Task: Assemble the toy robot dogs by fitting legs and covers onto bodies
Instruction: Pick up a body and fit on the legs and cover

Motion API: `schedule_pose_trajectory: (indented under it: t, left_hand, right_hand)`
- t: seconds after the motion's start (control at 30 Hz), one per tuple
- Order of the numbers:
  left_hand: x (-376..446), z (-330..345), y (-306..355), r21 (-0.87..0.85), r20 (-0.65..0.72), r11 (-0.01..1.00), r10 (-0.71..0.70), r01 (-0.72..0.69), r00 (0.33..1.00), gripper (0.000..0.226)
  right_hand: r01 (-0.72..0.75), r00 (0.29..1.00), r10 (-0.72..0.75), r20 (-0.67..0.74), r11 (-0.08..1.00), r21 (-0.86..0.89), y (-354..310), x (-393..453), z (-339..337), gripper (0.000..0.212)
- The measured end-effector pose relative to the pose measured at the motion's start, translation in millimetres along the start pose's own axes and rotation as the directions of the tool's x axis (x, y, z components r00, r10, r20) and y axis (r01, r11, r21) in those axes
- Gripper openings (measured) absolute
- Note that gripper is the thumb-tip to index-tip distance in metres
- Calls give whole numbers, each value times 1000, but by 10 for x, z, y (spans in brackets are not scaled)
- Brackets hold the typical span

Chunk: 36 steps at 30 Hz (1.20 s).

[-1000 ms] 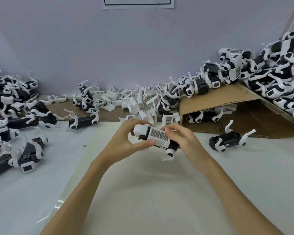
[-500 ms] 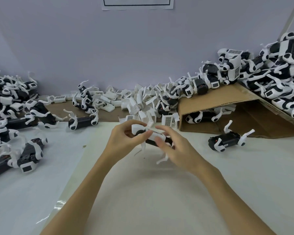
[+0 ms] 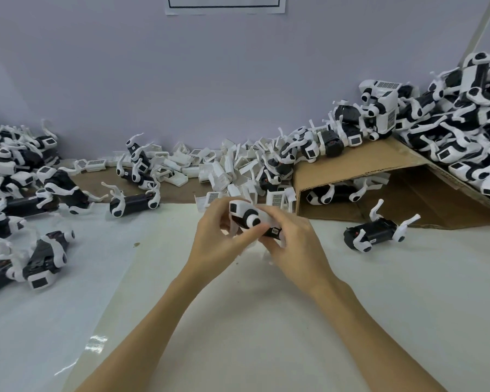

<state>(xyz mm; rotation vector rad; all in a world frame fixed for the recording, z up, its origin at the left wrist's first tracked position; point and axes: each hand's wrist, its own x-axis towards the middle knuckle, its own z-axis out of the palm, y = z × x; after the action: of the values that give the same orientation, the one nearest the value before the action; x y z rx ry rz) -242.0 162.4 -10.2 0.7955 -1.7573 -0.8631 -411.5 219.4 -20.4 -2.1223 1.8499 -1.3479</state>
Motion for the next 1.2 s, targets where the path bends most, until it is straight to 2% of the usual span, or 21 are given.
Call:
schedule_pose_trajectory:
  t: [0.1, 0.2, 0.3, 0.43, 0.53, 0.6, 0.67, 0.73, 0.77, 0.83, 0.9, 0.97, 1.07, 1.2]
  left_hand:
    - [-53, 72, 9, 229, -7, 951, 213, -206, 977, 51]
    - [-53, 51, 26, 281, 22, 922, 272, -267, 962, 46]
    - [-33, 29, 45, 148, 11, 968, 201, -200, 980, 29]
    - [-12, -16, 72, -16, 64, 1000, 17, -16, 998, 35]
    - [-26, -30, 59, 42, 77, 998, -41, 37, 996, 39]
    - [-48, 13, 42, 103, 89, 994, -32, 23, 996, 51]
    - [-49, 65, 23, 68, 65, 997, -35, 31, 997, 53]
    - [-28, 49, 43, -84, 47, 991, -103, 106, 994, 51]
    - [-11, 23, 50, -172, 54, 974, -141, 149, 988, 50]
    - [20, -39, 40, -306, 62, 931, -187, 197, 980, 44]
    - [44, -105, 15, -364, 49, 906, -213, 216, 976, 43]
    - [61, -161, -2, -373, 58, 897, -232, 237, 971, 52]
    - [76, -218, -35, -375, 95, 896, -218, 238, 971, 59]
    - [106, -316, -105, -349, 200, 916, -134, 199, 970, 59]
  right_hand:
    - [-6, 1000, 5, 25, 999, 33, 10, -18, 48, 57]
    - [30, 999, -28, -18, 988, 150, 29, -14, 37, 50]
    - [13, 1000, -10, -17, 985, 173, 57, -6, 31, 50]
    - [-43, 999, 41, 21, 992, 120, 92, 0, 66, 52]
    - [-37, 999, 37, -4, 999, 38, 107, 1, 70, 55]
    - [-11, 998, 10, -61, 1000, -11, 94, -7, 61, 56]
    - [17, 996, -19, -85, 1000, -27, 73, -1, 45, 56]
    - [-34, 999, 36, -25, 996, 88, 65, 22, 9, 57]
    - [-117, 992, 106, 61, 971, 208, 66, 41, -26, 59]
    - [-343, 929, 225, 293, 819, 460, 54, 86, -129, 56]
    - [-475, 865, 231, 444, 661, 581, 75, 110, -197, 49]
    - [-498, 856, 234, 460, 611, 615, 60, 112, -211, 48]
    - [-494, 865, 257, 432, 591, 638, 40, 99, -178, 48]
    - [-387, 913, 178, 367, 664, 640, 70, 83, -183, 44]
